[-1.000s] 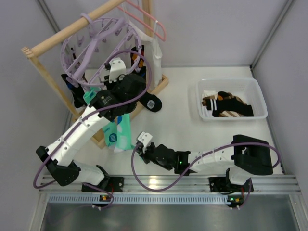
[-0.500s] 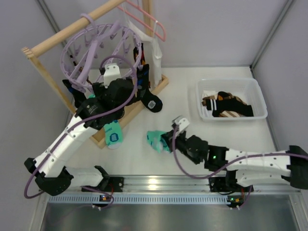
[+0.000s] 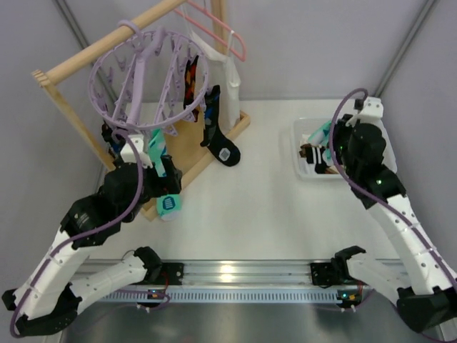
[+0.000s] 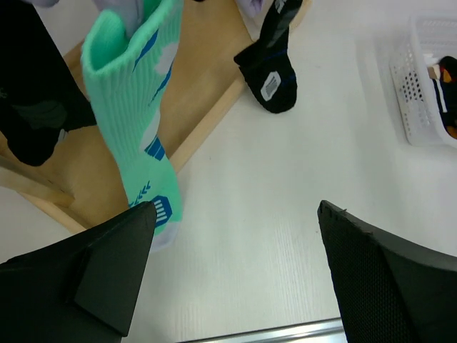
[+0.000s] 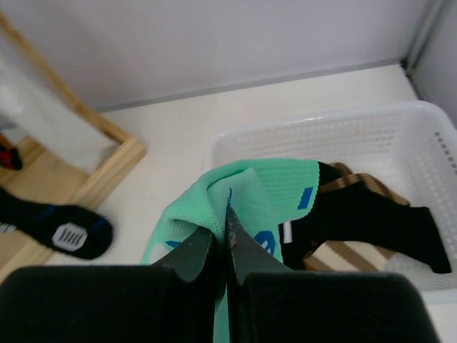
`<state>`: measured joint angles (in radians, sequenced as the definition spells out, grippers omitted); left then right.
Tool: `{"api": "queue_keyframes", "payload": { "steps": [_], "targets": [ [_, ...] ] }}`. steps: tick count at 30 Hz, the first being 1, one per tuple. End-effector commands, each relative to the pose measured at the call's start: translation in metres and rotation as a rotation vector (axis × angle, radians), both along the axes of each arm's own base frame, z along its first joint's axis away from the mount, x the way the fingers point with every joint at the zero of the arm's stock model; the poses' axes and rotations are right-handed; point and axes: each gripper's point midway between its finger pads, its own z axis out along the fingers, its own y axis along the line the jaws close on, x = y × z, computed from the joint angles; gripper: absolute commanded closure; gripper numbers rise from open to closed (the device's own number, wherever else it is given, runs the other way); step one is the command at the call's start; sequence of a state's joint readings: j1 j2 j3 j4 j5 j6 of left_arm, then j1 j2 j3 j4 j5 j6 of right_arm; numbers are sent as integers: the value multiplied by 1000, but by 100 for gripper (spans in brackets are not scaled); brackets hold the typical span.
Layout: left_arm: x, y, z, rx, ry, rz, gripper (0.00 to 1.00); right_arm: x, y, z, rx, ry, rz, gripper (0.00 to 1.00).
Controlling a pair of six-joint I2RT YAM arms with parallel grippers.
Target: Remove the socks clipped to the hanger
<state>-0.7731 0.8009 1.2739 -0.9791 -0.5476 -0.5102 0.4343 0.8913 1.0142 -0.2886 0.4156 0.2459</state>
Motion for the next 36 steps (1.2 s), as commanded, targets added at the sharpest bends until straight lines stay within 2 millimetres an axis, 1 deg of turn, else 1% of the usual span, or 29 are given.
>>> {"api": "queue_keyframes", "payload": {
  "steps": [1, 3, 4, 5, 6, 7, 9, 10, 11, 12, 14, 15, 16, 18, 19, 21, 22, 23, 24, 25, 26, 27, 29, 30, 31, 32, 34, 35, 36],
  "targets": [
    [-11, -6, 4, -69, -38, -74, 2, 26, -26, -26, -5, 151, -11, 100],
    [-17, 5, 4, -78, -66, -57, 2, 45, -50, -34, 20, 194, -55, 100],
    [-19, 8, 1, -74, -70, -53, 2, 59, -58, -53, 16, 250, -79, 91],
    [-20, 13, 1, -69, -81, -43, 2, 66, -70, -60, 12, 270, -109, 67],
    [-21, 24, 4, -68, -111, -2, 2, 72, -73, -60, 6, 279, -119, 36],
    [-20, 30, -1, -53, -113, 26, 2, 78, -77, -77, -12, 343, -125, 17],
    [-20, 41, 1, -64, -154, 73, 2, 82, -65, -72, 10, 338, -61, 4],
    [-19, 41, -7, -59, -155, 77, 2, 84, -55, -60, 31, 288, -37, 1],
    [-20, 43, -2, -92, -188, 81, 2, 82, -44, -60, 35, 266, -5, 1],
    [-20, 44, -1, -108, -205, 91, 2, 75, -29, -43, 51, 197, 46, 1],
    [-20, 50, -4, -131, -239, 115, 2, 64, 41, -31, 81, 68, 314, 1],
    [-19, 51, -5, -146, -257, 127, 2, 51, 67, -21, 89, 4, 416, 1],
    [-19, 59, -3, -151, -273, 166, 2, 34, 109, -15, 100, -51, 554, 0],
    [-22, 67, 0, -174, -295, 198, 2, 13, 153, -14, 124, -154, 697, 1],
    [-23, 72, 1, -172, -302, 217, 2, -12, 191, -15, 118, -185, 816, 1],
    [-25, 74, -1, -171, -307, 219, 2, -26, 231, -25, 104, -219, 905, 0],
    [-25, 73, -3, -173, -304, 214, 2, -43, 257, -29, 70, -232, 961, 1],
    [-24, 72, -5, -175, -300, 211, 2, -44, 271, -21, 59, -257, 962, 1],
    [-23, 70, -7, -172, -292, 207, 2, -39, 286, -34, 43, -240, 949, 1],
    [-23, 69, -10, -167, -285, 207, 2, -48, 302, -34, 45, -244, 969, 0],
    [-22, 67, -12, -165, -279, 203, 2, -45, 311, -26, 58, -257, 968, 1],
    [-22, 67, -13, -163, -278, 204, 2, -37, 319, -39, 45, -231, 959, 1],
    [-21, 67, -15, -154, -274, 201, 2, -23, 323, -37, 22, -247, 938, 1],
    [-21, 66, -16, -154, -273, 197, 2, -14, 324, -47, 27, -217, 933, 1],
    [-22, 67, -16, -151, -273, 196, 2, 4, 313, -47, 36, -219, 904, 1],
    [-22, 66, -17, -151, -271, 193, 2, 7, 312, -48, 35, -224, 946, 1],
    [-22, 65, -17, -156, -271, 184, 2, 37, 298, -67, 11, -187, 953, 1],
    [-22, 65, -17, -156, -271, 183, 2, 37, 302, -64, 15, -191, 1039, 1],
    [-22, 64, -17, -158, -271, 182, 2, 47, 302, -81, 8, -157, 1069, 1]
  ]
}}
